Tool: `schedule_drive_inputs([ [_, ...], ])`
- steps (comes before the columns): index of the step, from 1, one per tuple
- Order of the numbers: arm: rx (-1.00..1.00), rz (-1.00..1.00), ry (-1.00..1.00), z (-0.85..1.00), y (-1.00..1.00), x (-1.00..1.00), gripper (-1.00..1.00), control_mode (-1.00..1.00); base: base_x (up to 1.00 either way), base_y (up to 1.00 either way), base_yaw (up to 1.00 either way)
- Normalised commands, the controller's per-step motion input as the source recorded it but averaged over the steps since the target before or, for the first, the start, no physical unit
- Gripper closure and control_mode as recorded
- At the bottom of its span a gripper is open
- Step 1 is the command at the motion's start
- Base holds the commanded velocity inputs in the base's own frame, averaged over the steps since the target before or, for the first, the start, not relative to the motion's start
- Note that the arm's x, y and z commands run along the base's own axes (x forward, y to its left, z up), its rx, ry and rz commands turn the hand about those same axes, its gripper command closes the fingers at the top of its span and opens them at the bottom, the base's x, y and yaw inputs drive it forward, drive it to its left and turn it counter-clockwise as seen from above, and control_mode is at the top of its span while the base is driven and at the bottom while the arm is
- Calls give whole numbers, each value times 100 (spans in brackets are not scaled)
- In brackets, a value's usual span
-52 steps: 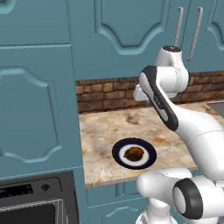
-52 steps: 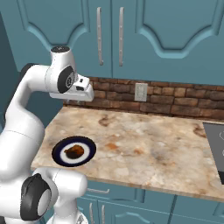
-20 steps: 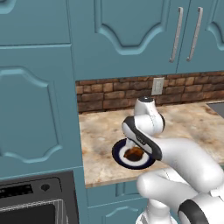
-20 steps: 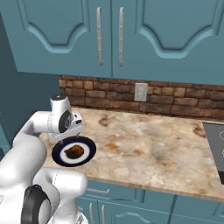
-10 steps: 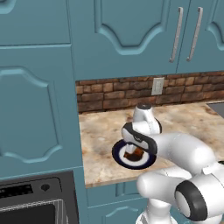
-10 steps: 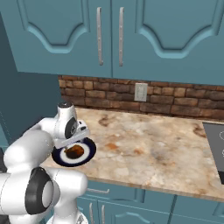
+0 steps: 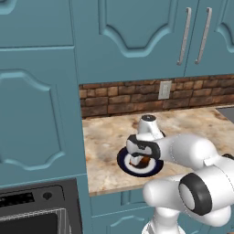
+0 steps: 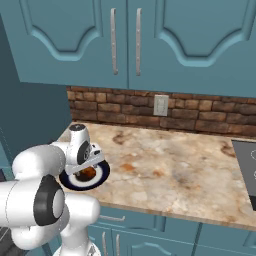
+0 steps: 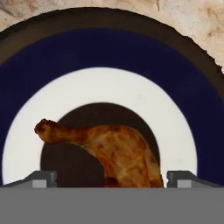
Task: Place the chicken drumstick on the rack of the oven.
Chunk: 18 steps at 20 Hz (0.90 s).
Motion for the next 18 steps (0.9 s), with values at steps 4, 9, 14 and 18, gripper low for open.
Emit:
schedule_drive_inputs([
  [4,0,0,0,-21,0,2,-100,-100,0,0,0],
  [9,0,0,0,-9,0,0,-100,-100,0,0,0],
  [14,0,0,0,-3,0,0,-100,-100,0,0,0],
  [18,0,0,0,-6,0,0,100,-100,0,0,0],
])
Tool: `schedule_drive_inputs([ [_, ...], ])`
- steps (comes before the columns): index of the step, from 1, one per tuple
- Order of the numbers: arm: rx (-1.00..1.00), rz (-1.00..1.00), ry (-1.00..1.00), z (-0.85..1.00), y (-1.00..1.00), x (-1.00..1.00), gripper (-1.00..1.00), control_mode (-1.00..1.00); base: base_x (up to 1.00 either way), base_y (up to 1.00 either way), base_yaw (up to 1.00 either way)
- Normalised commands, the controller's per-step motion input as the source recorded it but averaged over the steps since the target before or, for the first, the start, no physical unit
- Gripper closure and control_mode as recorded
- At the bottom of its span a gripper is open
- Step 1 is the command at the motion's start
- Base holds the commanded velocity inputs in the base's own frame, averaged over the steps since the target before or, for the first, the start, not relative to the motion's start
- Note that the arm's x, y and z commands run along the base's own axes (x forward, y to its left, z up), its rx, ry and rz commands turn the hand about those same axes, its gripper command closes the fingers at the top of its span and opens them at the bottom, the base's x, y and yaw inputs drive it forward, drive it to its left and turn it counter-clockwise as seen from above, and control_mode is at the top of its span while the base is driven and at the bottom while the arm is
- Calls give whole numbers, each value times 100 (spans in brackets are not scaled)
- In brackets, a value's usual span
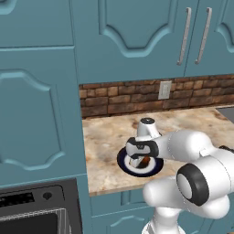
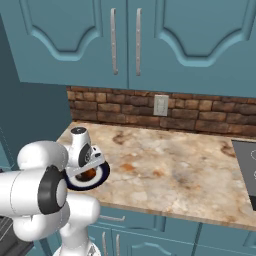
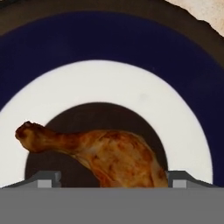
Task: Place the chicken drumstick on the rack of the oven.
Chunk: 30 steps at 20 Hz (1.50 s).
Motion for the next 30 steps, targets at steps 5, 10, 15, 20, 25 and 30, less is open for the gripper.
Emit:
schedule_drive_inputs([
  [5,0,0,0,-2,0,0,100,-100,0,0,0],
  [10,0,0,0,0,1,0,100,-100,0,0,0],
  [15,0,1,2,14,2,-22,100,-100,0,0,0],
  [20,0,0,-2,2,-2,-8,100,-100,0,0,0],
  [25,0,0,-1,64,-4,-7,100,-100,0,0,0],
  [30,0,3,-15,95,0,-45,100,-100,0,0,0],
])
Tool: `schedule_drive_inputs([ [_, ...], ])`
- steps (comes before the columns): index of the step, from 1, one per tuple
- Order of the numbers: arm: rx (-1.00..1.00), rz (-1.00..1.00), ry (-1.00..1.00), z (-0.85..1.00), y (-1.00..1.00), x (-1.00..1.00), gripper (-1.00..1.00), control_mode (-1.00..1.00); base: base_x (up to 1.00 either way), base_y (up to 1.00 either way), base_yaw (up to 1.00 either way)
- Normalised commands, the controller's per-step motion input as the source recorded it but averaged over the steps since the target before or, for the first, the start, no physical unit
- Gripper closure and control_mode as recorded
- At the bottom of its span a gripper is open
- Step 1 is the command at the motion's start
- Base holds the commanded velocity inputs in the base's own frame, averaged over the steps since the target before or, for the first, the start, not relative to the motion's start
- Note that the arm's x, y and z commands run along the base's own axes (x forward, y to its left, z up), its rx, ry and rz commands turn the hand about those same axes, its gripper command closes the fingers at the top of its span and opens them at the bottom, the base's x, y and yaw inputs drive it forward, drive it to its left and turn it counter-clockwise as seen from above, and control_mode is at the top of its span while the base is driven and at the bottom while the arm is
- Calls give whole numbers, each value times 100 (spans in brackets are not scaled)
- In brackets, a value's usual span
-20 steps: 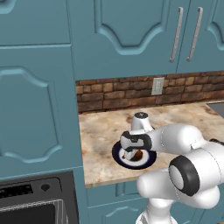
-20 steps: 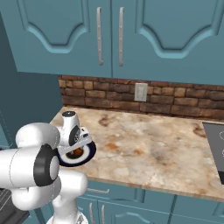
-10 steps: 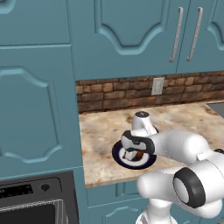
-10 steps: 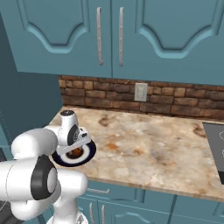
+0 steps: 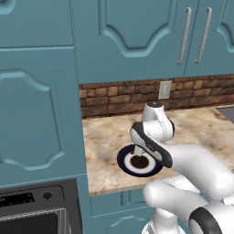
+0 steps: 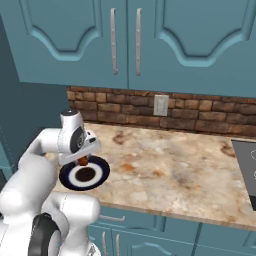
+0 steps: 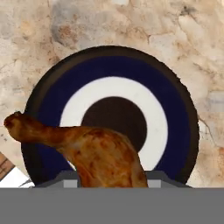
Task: Place the chicken drumstick on the rack of the oven.
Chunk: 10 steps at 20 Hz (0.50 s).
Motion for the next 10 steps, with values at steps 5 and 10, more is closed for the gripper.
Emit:
schedule_drive_inputs([
  [5,0,22,-18,49,4,-82,100,-100,0,0,0],
  [10,0,16,-4,30,6,-79,100,-100,0,0,0],
])
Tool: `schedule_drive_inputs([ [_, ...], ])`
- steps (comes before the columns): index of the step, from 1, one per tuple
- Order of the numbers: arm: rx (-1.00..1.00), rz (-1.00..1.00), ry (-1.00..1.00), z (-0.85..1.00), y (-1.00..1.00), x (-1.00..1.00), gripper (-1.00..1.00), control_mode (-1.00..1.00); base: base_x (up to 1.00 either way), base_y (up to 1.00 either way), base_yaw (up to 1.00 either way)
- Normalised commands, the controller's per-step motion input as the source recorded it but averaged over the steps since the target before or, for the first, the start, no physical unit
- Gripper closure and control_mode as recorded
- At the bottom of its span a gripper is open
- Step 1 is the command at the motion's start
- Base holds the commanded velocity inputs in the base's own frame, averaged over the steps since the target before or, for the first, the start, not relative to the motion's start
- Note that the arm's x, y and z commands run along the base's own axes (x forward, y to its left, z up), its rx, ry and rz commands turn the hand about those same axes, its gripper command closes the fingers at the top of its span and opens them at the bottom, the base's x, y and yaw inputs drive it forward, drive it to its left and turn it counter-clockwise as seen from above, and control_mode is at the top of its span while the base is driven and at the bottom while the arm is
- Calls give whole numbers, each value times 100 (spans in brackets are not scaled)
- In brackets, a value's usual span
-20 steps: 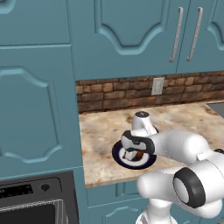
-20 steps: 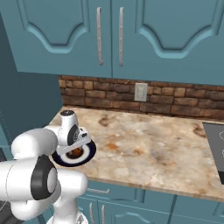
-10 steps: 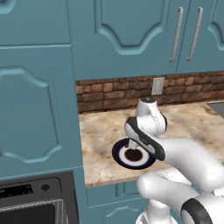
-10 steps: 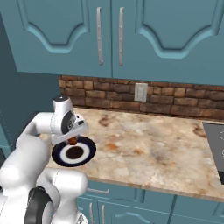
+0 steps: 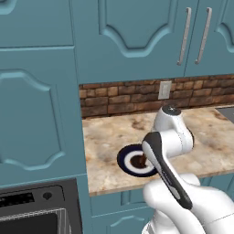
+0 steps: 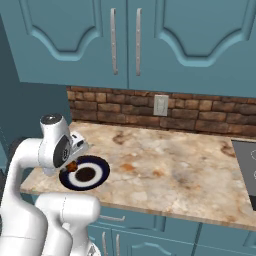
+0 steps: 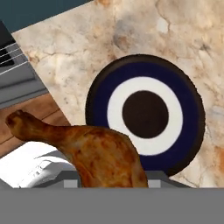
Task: Place the chicken drumstick on the rack of the oven.
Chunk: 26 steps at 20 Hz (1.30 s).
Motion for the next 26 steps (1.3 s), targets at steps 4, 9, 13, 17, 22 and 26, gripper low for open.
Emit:
schedule_drive_inputs([
  [4,0,4,-1,0,7,-32,100,-100,0,0,0],
  [9,-7,7,-3,27,45,-64,100,-100,0,0,0],
  [13,-16,11,-6,31,72,-89,100,-100,0,0,0],
  [17,-14,14,-14,9,64,-98,100,-100,0,0,0],
  [22,-8,1,-11,-1,89,-65,100,-100,0,0,0],
  [26,0,-13,-12,-41,100,-18,100,-100,0,0,0],
])
